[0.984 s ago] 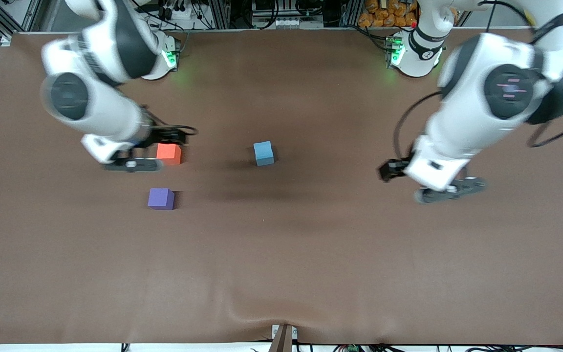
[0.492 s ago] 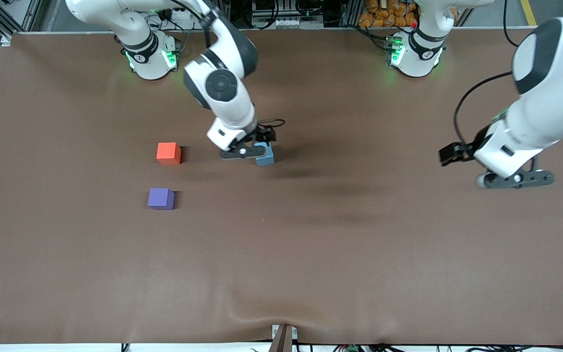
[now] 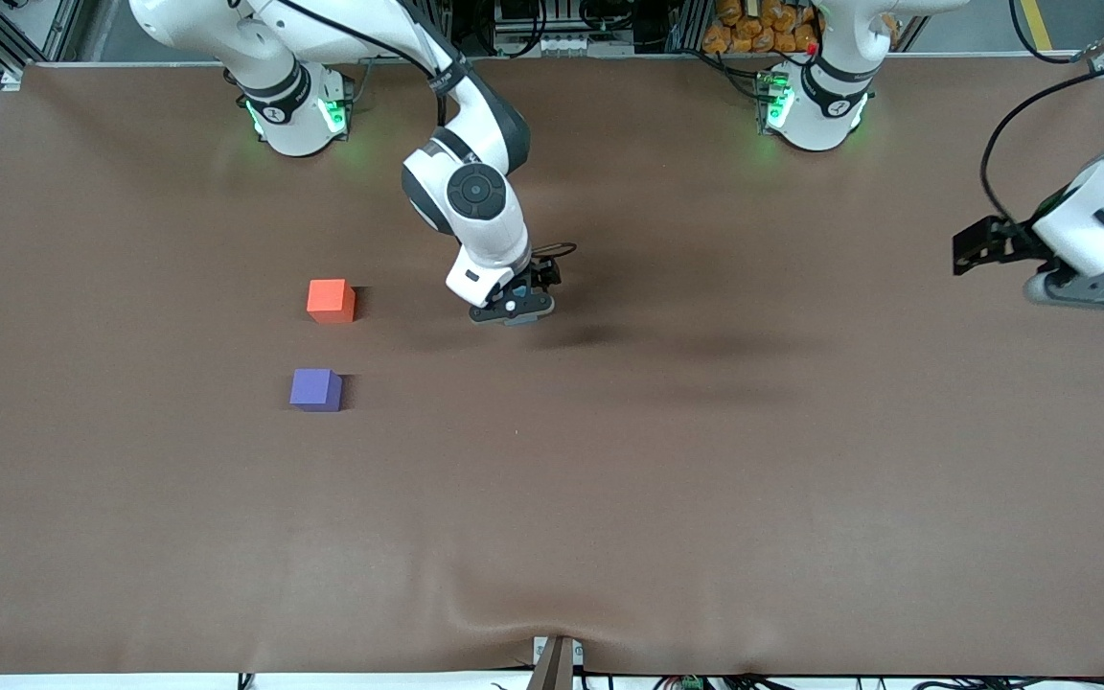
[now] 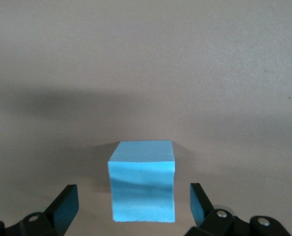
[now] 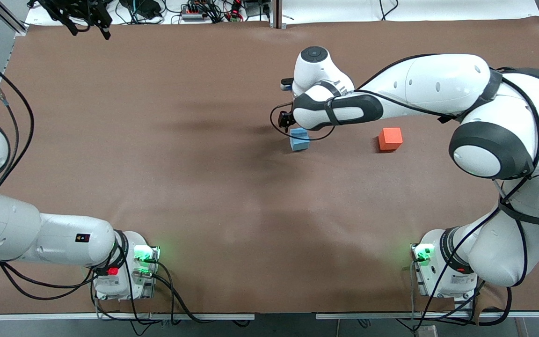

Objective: Place blue block between orange and purple blocks

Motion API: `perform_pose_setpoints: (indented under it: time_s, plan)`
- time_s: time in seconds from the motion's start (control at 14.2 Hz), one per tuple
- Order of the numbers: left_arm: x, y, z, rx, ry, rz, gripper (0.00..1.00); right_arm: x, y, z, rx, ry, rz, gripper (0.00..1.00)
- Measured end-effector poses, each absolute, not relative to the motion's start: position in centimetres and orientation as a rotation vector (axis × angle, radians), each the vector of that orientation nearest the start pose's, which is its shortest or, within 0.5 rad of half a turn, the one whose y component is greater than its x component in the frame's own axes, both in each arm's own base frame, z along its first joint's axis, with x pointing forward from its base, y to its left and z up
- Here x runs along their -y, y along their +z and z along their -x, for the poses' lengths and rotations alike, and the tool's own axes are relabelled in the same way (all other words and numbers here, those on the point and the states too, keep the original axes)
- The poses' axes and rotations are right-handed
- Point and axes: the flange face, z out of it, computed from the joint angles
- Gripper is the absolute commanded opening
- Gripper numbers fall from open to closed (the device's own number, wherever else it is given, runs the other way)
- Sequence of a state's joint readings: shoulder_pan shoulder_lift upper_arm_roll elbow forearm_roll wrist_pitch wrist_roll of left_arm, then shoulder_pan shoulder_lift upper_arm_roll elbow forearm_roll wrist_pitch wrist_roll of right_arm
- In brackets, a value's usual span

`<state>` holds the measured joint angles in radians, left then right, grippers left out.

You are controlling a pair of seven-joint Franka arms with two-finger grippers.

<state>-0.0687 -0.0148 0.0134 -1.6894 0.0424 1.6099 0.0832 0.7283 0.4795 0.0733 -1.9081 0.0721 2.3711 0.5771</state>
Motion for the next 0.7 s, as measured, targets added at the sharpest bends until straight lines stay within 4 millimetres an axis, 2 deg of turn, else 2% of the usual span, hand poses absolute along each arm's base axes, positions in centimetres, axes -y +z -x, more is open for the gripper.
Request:
perform_pose_setpoints:
  time_s: [0.21, 0.28, 0.42, 0.49, 0.56, 0.63, 0.7]
  plan:
    - [3.5, 60.6, -54.2, -0.196, 0.076, 3.092, 1.00, -45.2, 23.3, -43.4, 0.280, 0.114, 3.090, 1.00]
    - [3.9, 61.1, -54.0, -0.172, 0.079, 3.092, 1.00, -45.4, 23.0, -43.1, 0.290, 0.117, 3.092, 0.93]
    - [4.3, 61.7, -53.7, -0.145, 0.074, 3.093, 1.00, -45.8, 22.4, -42.7, 0.306, 0.119, 3.092, 0.62]
    - [4.5, 61.8, -53.6, -0.138, 0.073, 3.093, 1.00, -46.0, 22.3, -42.5, 0.313, 0.120, 3.093, 0.33]
    - [4.6, 61.9, -53.6, -0.138, 0.072, 3.092, 1.00, -46.1, 22.2, -42.3, 0.323, 0.118, 3.095, 0.09]
    - [4.8, 61.9, -53.5, -0.142, 0.073, 3.092, 1.00, -46.2, 22.2, -42.3, 0.334, 0.113, 3.098, 0.00]
    - [4.9, 61.9, -53.5, -0.145, 0.071, 3.092, 1.00, -46.1, 22.2, -42.4, 0.336, 0.107, 3.102, 0.00]
